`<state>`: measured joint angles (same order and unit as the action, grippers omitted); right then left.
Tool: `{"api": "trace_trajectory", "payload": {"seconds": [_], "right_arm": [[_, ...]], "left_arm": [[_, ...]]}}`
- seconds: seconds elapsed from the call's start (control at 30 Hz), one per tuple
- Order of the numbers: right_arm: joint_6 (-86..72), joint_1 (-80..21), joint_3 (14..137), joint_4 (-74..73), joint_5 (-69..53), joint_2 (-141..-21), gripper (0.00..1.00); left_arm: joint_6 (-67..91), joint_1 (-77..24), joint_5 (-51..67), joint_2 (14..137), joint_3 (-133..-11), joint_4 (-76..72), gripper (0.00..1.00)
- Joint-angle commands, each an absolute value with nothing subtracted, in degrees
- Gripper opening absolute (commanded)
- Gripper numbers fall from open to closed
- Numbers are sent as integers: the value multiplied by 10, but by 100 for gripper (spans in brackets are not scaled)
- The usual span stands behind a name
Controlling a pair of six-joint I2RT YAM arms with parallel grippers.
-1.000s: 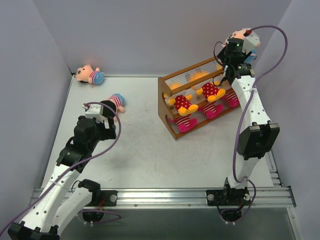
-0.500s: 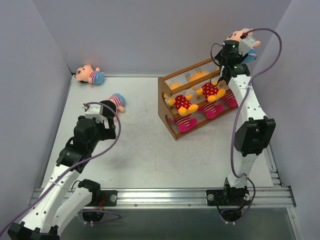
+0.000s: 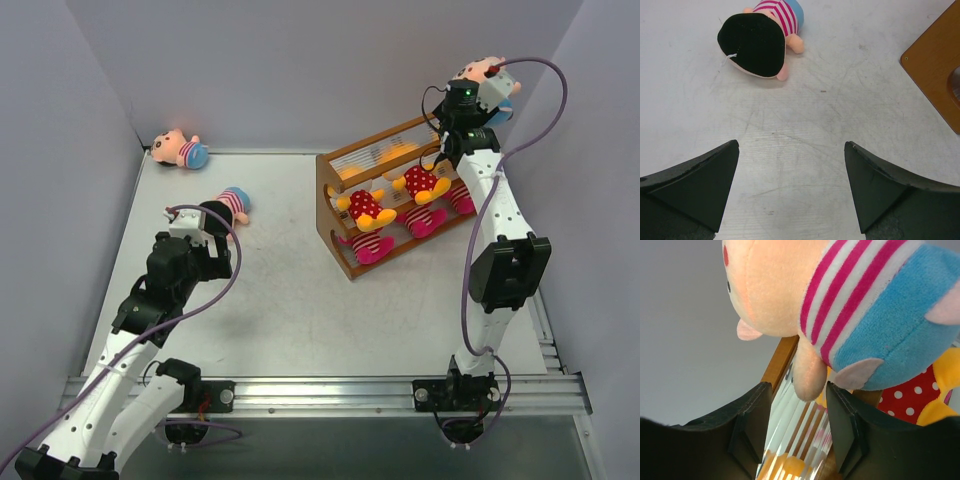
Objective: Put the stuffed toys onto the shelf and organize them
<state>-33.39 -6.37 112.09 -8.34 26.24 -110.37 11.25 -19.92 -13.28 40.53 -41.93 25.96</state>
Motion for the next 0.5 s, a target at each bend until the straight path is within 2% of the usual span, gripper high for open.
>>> {"api": "trace_trajectory", "payload": {"seconds": [0.0, 0.4, 0.47], "right_arm": [[-349, -59, 1139, -53, 291, -1109, 47], [-361, -50, 1146, -54, 288, -1120, 40], [-362, -48, 1143, -54, 287, -1119, 36]], "left_arm": [[107, -202, -138, 398, -432, 252, 95], [107, -202, -138, 397, -432, 252, 95], [107, -202, -138, 398, -432, 252, 95]]}}
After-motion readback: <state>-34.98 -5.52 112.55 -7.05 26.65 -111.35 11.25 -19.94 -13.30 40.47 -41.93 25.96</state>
